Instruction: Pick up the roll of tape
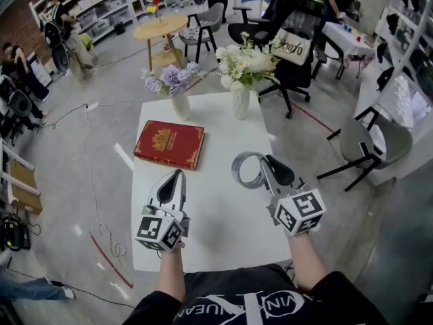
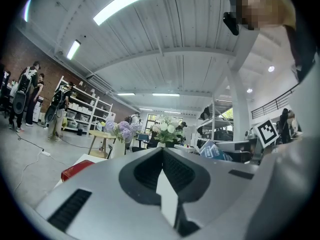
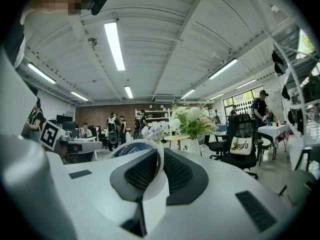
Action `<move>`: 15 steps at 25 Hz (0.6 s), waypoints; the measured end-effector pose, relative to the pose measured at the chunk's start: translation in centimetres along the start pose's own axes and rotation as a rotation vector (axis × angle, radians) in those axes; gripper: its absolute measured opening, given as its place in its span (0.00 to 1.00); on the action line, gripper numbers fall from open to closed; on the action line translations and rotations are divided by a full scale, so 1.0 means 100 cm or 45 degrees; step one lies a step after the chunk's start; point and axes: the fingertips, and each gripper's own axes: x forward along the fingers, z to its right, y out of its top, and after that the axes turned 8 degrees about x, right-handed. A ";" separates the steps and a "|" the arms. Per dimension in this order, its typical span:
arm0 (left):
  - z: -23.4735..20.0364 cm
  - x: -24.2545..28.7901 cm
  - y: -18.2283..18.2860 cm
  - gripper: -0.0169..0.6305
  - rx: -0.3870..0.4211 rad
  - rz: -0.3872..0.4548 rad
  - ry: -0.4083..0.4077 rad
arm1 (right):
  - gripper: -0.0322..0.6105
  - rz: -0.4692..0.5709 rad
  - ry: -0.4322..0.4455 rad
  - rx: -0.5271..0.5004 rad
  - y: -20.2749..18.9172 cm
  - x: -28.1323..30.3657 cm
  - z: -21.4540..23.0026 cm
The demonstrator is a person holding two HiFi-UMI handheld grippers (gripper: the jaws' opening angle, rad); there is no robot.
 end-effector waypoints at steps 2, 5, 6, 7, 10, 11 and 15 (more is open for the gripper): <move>0.000 0.000 -0.001 0.03 0.000 -0.001 -0.001 | 0.13 -0.003 0.000 0.000 -0.001 0.000 0.000; 0.001 0.000 -0.002 0.03 0.001 -0.002 -0.003 | 0.13 -0.003 -0.001 0.002 -0.002 -0.001 0.001; 0.001 0.000 -0.002 0.03 0.001 -0.002 -0.004 | 0.13 -0.003 -0.001 0.002 -0.002 -0.001 0.001; 0.001 0.001 -0.003 0.03 0.001 -0.002 -0.006 | 0.13 -0.003 -0.002 0.002 -0.002 -0.001 0.002; 0.002 0.001 -0.004 0.03 0.000 -0.007 -0.009 | 0.13 -0.006 -0.003 0.003 -0.003 -0.001 0.002; 0.002 0.001 -0.005 0.03 -0.002 -0.009 -0.010 | 0.13 -0.007 -0.005 0.004 -0.003 -0.001 0.002; 0.002 0.002 -0.006 0.03 -0.007 -0.015 -0.013 | 0.13 -0.012 -0.008 0.006 -0.005 -0.002 0.002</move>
